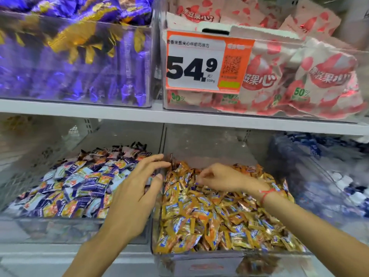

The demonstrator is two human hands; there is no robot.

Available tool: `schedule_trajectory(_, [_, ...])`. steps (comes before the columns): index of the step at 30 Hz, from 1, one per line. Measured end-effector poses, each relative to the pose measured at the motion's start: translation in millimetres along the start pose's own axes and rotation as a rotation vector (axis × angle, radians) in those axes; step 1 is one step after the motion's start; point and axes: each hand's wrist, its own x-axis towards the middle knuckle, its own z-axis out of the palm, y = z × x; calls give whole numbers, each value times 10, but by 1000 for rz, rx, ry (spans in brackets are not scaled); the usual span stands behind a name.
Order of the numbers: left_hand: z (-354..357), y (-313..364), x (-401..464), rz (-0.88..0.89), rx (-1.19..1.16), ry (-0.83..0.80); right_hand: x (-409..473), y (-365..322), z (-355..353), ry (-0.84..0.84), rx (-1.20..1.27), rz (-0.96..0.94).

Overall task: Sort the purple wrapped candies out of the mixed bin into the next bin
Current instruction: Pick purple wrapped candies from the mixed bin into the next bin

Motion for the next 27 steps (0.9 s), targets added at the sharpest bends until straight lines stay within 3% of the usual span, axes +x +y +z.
schedule_trajectory(4, [-22,25,-2,-7,20,-6,278,-30,229,-13,-138,60])
schedule_trajectory(11, [-53,121,-11,-15,7,18,-212,-146,-37,197,174,-2])
schedule_trajectory(13, [-38,194,8,6,-7,29,-391,-229,-123,257,410,-41])
schedule_trajectory(17, [48,334,78,13,-59,-8,-603,-520,-193,264,695,-148])
schedule_trajectory(20, [90,380,99,9,-127,110,-600,-631,-201,249,744,-185])
schedule_trajectory(23, [56,338,92,-50,-252,272,-403,-456,-181,300,637,-89])
schedule_trajectory(27, [-22,228,107,-174,-417,394,-12,-216,32,380,159,-101])
